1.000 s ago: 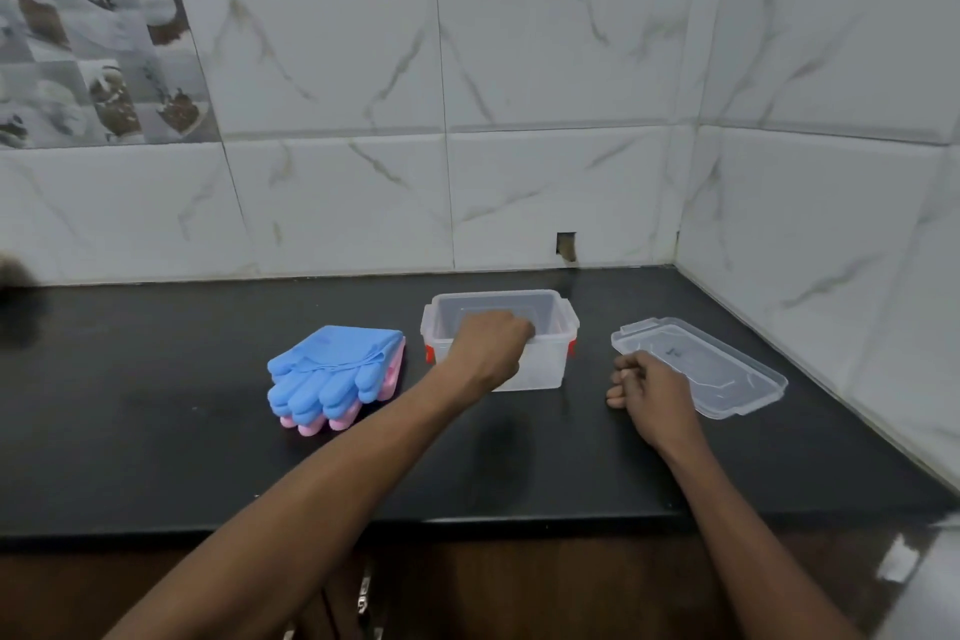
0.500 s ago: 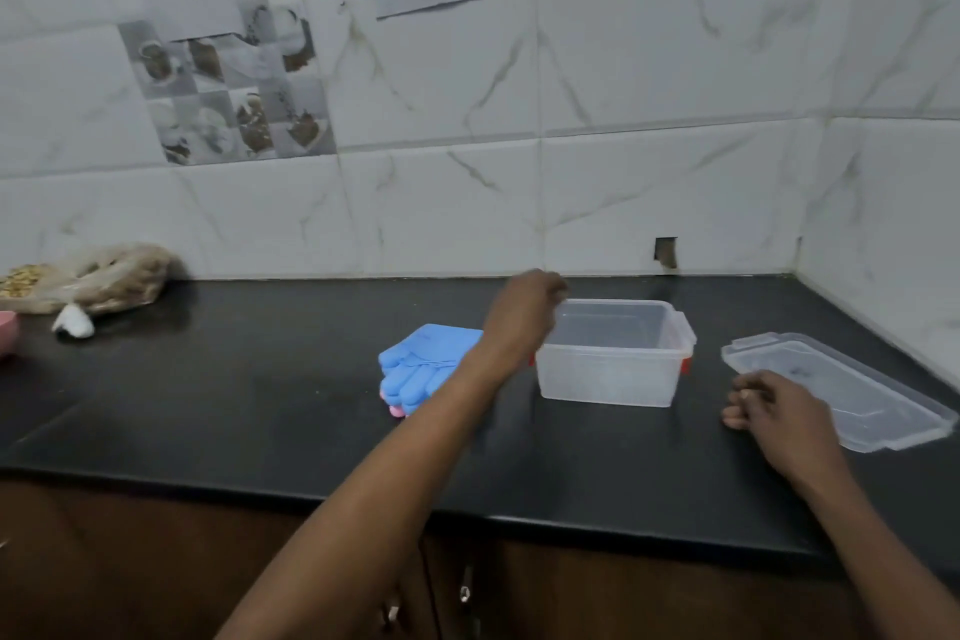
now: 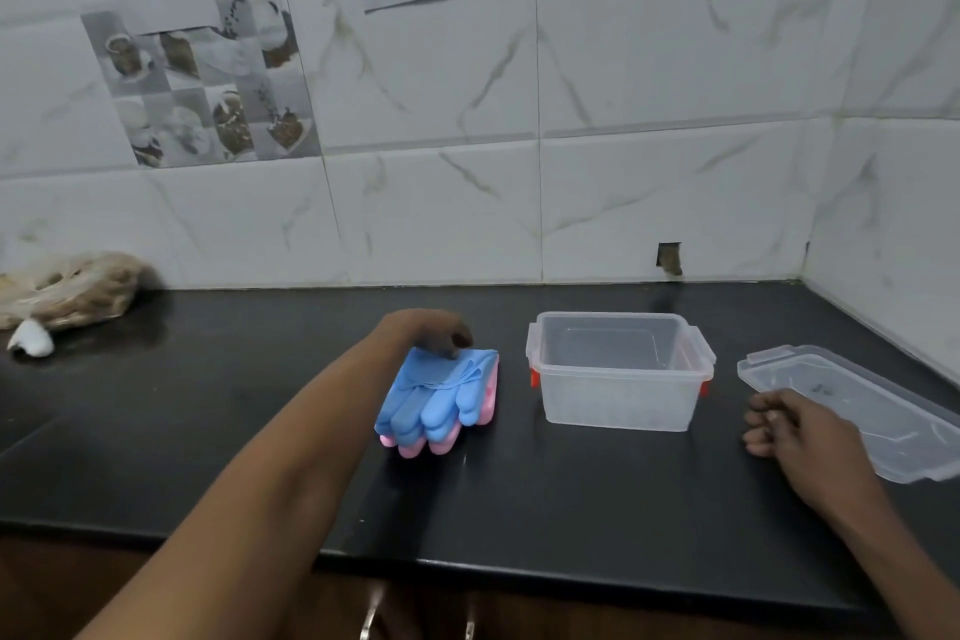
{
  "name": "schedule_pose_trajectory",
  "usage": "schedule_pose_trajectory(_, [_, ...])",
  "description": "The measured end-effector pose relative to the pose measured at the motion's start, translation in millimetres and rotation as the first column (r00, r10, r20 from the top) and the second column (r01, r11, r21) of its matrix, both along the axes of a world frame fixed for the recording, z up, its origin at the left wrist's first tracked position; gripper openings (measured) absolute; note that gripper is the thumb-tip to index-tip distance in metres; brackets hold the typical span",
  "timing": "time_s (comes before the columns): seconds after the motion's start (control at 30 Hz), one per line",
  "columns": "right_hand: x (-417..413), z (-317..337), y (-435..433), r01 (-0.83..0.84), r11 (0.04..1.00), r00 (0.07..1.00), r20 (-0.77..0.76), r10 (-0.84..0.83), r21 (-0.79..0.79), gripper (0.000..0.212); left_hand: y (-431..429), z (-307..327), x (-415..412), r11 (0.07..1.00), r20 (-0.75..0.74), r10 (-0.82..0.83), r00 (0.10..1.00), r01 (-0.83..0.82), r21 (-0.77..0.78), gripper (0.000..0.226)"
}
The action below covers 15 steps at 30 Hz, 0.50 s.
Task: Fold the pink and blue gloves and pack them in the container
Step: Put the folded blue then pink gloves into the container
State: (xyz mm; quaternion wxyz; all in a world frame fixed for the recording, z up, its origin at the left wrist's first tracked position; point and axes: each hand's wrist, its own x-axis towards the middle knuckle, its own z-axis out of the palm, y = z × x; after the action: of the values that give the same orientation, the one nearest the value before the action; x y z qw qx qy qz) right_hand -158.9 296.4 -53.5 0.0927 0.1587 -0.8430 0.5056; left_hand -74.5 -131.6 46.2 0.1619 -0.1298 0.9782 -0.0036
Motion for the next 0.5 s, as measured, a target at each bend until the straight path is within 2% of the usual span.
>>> schedule_pose_trajectory(0.27, [-1,-2,1,-0.007,1.000,1.000,0.000,0.007,0.012,0.025,-8,13,-14,0.998,0.078,-0.023,0.997,0.018,0.059,0.060])
schedule_pose_trajectory(0.43, [1,0,-1,-0.005,1.000,1.000,-0.001,0.005,0.008,0.025,-6,3,-13,1.000,0.050,-0.012,0.999,0.010,0.029,0.052])
schedule_pose_trajectory(0.5, [2,1,-1,-0.003,1.000,1.000,0.000,0.003,0.008,0.025,-6,7,-13,1.000,0.047,-0.022,0.999,0.022,0.013,0.035])
